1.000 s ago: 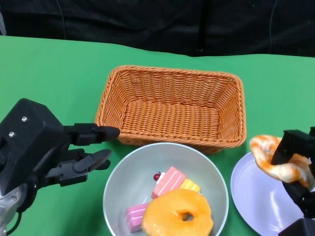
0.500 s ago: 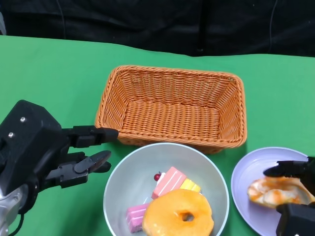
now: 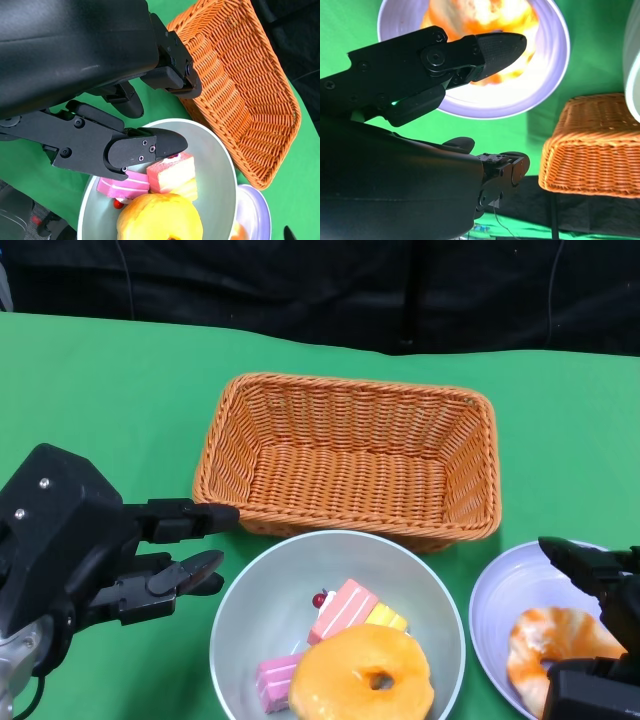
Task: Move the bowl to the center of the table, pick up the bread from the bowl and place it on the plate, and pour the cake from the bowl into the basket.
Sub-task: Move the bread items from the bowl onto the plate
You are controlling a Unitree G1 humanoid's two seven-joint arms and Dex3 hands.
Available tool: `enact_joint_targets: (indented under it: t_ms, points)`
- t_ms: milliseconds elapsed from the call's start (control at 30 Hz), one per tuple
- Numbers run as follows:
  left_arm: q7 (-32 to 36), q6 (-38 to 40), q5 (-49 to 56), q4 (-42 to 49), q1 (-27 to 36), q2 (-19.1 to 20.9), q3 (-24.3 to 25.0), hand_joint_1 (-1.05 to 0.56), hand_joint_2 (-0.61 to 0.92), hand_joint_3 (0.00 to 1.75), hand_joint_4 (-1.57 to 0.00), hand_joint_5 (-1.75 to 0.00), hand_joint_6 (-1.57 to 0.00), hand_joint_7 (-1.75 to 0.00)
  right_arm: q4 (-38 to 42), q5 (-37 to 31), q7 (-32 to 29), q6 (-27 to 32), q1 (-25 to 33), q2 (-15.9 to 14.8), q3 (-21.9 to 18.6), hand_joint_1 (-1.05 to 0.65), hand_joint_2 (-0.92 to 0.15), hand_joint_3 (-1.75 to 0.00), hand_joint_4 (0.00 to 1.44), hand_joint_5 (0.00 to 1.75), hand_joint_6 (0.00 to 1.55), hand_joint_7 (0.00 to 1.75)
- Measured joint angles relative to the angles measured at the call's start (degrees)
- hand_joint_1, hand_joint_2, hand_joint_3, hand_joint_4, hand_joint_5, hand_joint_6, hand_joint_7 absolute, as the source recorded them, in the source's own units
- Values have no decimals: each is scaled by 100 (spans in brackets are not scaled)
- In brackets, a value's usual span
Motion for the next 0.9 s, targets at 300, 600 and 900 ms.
enact_joint_targets:
  t_ms: [300,600,900]
  points:
    - [-29,2,3,-12,-1,19,-4,-43,92,49,-44,-64,-49,0,-1074,274,-472,-448,281,388,48,-80,-92,-25,0,68,15,6]
    - [-31,3,16,-10,-1,19,-15,-46,92,48,-43,-64,-49,0,-1613,535,-314,-755,177,853,596,-76,-92,-22,5,78,24,12]
    - [-57,8,2,21,-8,19,-41,-45,92,47,-41,-64,-48,0,-1461,515,-108,-800,-182,1078,1098,-74,-92,-11,5,81,25,14]
